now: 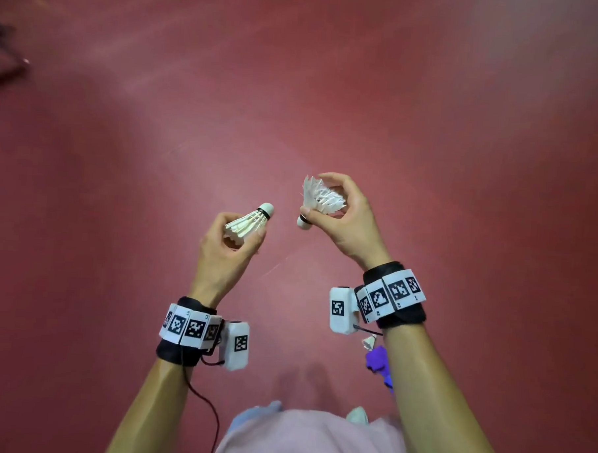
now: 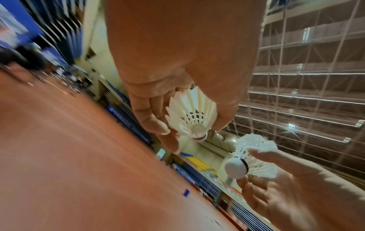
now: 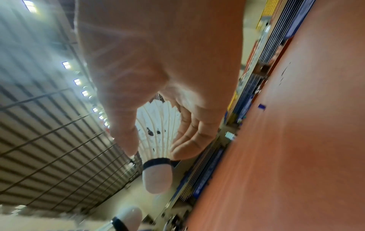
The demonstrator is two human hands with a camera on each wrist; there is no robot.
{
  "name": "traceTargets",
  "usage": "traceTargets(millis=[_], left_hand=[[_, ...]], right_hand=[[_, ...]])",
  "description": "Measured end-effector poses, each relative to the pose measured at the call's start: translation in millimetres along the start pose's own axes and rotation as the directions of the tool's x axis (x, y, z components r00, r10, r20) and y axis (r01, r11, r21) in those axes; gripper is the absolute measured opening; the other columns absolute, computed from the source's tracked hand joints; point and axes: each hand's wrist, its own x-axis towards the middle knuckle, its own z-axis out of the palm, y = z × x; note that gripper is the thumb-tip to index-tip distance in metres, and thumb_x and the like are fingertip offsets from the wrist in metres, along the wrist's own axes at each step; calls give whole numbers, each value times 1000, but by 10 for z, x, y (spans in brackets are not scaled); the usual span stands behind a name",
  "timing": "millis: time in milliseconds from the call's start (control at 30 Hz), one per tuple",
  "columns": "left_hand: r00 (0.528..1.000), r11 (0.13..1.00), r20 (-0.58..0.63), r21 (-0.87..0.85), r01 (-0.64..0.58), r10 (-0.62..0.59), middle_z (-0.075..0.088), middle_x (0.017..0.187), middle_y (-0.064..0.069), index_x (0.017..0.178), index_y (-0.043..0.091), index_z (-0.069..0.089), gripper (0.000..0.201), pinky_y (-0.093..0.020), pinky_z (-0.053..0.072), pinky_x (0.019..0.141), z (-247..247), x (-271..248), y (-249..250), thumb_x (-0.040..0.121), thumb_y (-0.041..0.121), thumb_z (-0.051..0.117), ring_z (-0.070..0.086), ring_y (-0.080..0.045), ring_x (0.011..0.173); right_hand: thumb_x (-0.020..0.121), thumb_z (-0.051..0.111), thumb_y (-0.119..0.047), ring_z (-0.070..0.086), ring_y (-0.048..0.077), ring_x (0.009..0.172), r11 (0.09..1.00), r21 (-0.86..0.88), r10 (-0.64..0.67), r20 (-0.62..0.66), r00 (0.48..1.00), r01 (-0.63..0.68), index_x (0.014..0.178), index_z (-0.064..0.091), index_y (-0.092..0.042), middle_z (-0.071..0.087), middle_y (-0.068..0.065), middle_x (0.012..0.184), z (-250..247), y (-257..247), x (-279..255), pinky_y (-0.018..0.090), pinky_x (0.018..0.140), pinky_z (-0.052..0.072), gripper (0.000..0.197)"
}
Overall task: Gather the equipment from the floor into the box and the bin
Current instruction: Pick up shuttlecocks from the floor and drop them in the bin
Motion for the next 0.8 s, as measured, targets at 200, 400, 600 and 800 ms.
traceTargets(millis=[200,400,600,800], left_hand=[[940,986,-302,0,167,-160,76,98,5,106,32,60,41,-54,61,78,-1490,-616,-619,77,53,81,74,-26,84],[788,944,-553,9,329,-269,75,97,5,102,39,59,44,-52,61,78,-3050,-1537,-1287,70,61,80,73,-27,84],[573,893,-739,-87,441,-355,76,95,6,101,39,59,42,-51,61,79,-4107,-2472,-1805,70,59,80,73,-22,84],[360,847,-829,-228,480,-428,74,92,4,102,36,60,45,-52,61,75,-4575,-2953,-2183,70,59,80,71,-21,79]], right_hand=[[72,91,-22,61,12,107,998,20,-63,339,939,60,122,53,-25,62,-11,117,1619,-320,-87,21,90,50,63],[64,89,-40,61,7,103,987,147,-134,576,806,59,119,50,-21,60,-9,117,3521,-690,-736,20,85,50,70],[78,88,-20,62,-7,94,978,206,-179,773,609,27,130,53,-19,62,-11,118,4996,-856,-1623,17,86,51,63],[78,90,-26,65,0,93,975,220,-207,869,449,23,124,57,-24,65,-16,112,6027,-1005,-2026,17,82,53,57]])
